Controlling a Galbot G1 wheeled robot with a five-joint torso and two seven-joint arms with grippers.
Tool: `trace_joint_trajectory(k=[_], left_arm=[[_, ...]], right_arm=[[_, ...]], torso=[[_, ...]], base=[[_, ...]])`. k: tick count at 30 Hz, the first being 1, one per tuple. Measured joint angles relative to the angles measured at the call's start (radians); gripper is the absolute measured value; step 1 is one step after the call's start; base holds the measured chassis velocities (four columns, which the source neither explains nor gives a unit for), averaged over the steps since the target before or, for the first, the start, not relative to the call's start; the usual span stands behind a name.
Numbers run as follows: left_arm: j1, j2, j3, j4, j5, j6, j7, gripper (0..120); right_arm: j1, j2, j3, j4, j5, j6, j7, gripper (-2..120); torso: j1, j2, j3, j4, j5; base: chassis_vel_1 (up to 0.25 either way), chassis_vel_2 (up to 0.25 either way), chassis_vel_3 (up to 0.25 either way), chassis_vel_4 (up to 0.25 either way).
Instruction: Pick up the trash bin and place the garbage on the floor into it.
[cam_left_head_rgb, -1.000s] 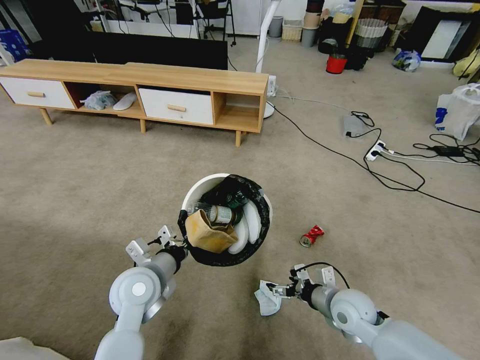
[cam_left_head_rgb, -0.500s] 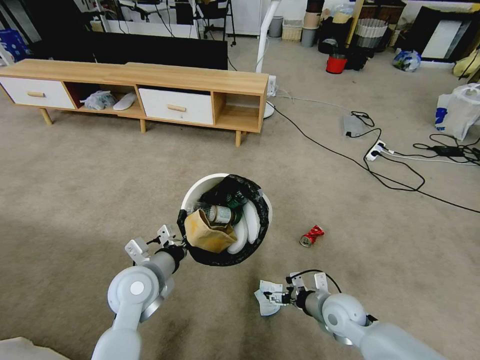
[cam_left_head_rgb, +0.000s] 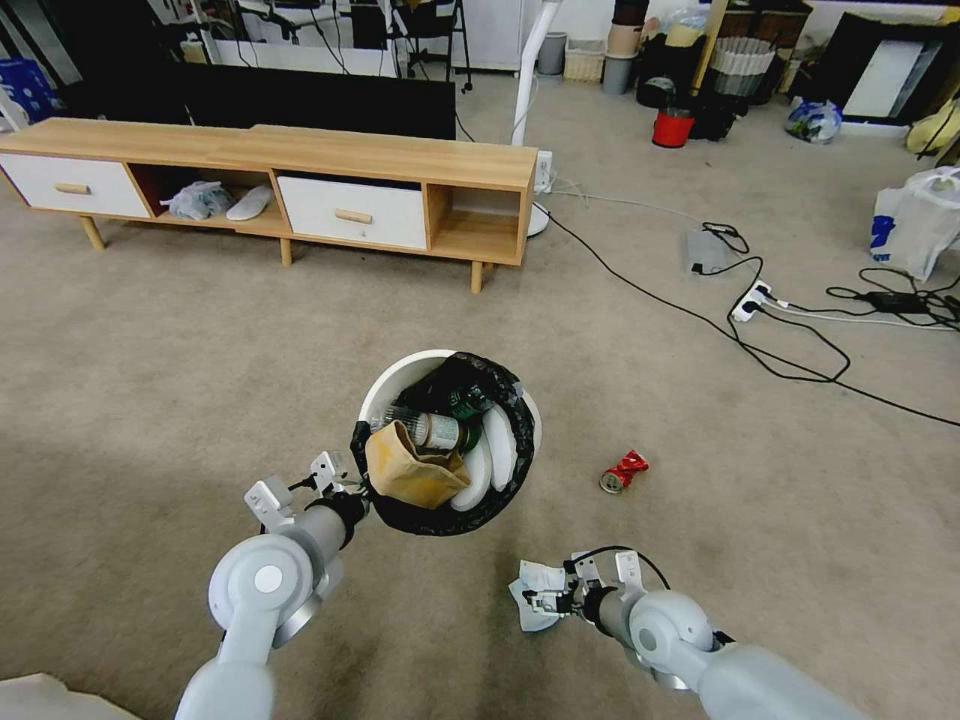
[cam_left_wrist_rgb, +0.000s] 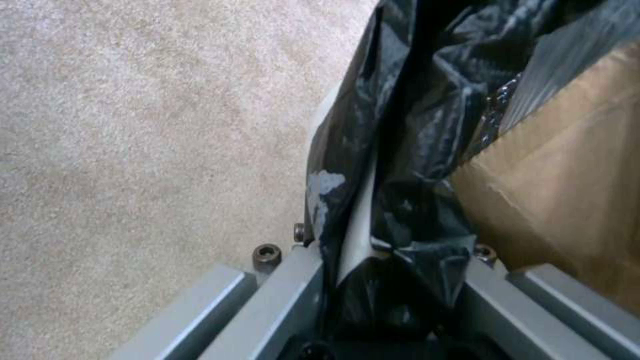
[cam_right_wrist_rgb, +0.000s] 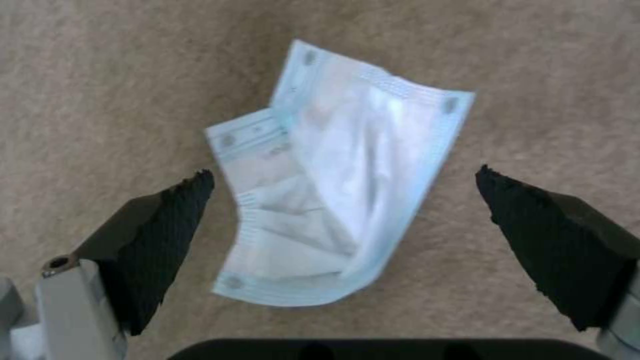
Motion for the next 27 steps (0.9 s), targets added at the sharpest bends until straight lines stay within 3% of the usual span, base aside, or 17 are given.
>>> trace_joint_trajectory(k=[27], left_arm=[[0.027, -0.012, 0.0, -0.023, 0.01, -0.001, 0.0, 0]], right_arm=[[-0.033, 0.004, 0.054, -0.025, -0.035, 0.02, -0.003, 100]], torso=[[0.0, 0.0, 0.0, 0.0, 0.0]], base=[[0.0, 0.0, 0.0, 0.0]])
